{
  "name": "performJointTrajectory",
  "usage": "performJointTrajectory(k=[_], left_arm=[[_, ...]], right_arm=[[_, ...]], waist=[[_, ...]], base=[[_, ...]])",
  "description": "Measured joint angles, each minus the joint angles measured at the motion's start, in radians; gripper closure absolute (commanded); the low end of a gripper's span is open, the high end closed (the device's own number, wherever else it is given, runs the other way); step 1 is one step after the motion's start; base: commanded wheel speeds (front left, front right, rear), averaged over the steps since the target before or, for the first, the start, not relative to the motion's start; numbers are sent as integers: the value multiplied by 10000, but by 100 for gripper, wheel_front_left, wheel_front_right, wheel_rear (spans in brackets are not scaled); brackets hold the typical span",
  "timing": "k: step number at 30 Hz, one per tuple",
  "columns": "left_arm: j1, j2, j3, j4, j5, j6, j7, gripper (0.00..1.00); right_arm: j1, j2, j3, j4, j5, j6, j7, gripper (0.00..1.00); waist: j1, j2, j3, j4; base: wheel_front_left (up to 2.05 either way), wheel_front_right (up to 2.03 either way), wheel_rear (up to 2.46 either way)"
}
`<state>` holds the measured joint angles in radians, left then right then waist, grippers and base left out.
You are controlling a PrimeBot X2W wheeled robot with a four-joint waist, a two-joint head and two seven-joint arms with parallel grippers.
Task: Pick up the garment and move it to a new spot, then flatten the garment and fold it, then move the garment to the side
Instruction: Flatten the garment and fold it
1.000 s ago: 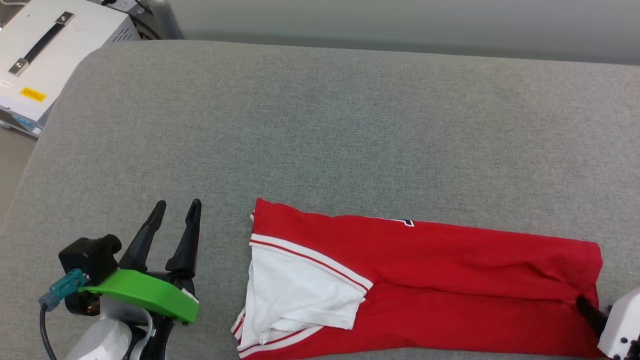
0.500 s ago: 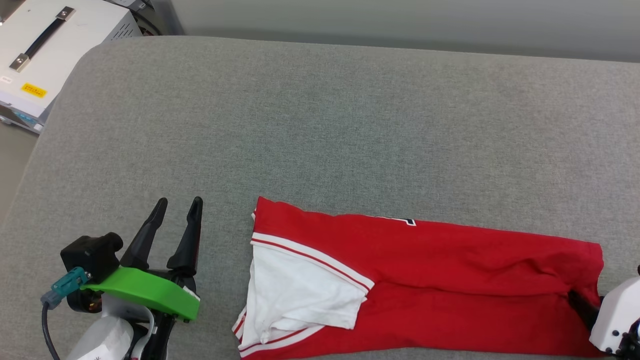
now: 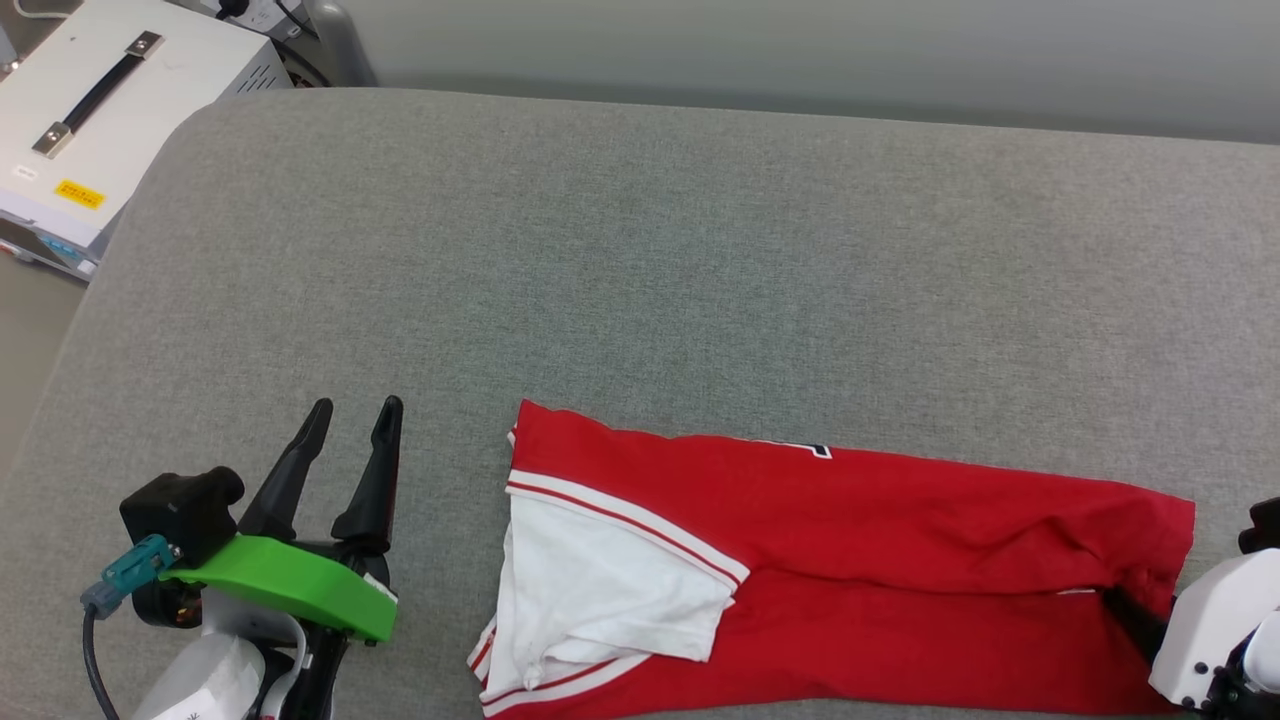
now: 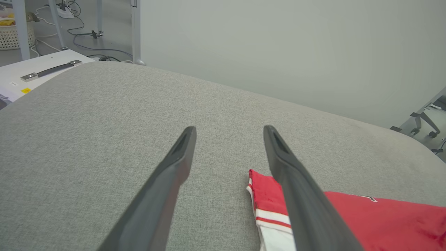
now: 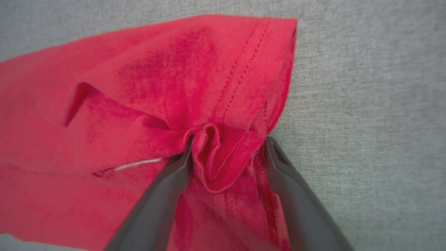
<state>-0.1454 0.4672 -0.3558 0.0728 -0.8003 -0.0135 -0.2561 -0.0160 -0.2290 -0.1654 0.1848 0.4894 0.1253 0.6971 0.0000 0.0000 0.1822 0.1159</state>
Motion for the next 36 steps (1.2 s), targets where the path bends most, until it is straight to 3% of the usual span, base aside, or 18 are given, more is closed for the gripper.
performJointTrajectory(k=[15,25,36], left_arm=[[21,2,-21,38,-2,0,0,0],[30,2,-63,35,-13,-8,2,0],[166,-201,-42,209,-19,-90,0,0]], right_arm=[[-96,-169,-282,577,-255,77,-1168,100],[-368,-853,-2128,1097,-1651,71,-1860,100],[-92,-372,-1463,-527,-1275,61,-1147,100]], waist=[[0,0,-316,-212],[0,0,-325,-175],[0,0,-688,-264]], base=[[0,0,0],[0,0,0],[0,0,0]])
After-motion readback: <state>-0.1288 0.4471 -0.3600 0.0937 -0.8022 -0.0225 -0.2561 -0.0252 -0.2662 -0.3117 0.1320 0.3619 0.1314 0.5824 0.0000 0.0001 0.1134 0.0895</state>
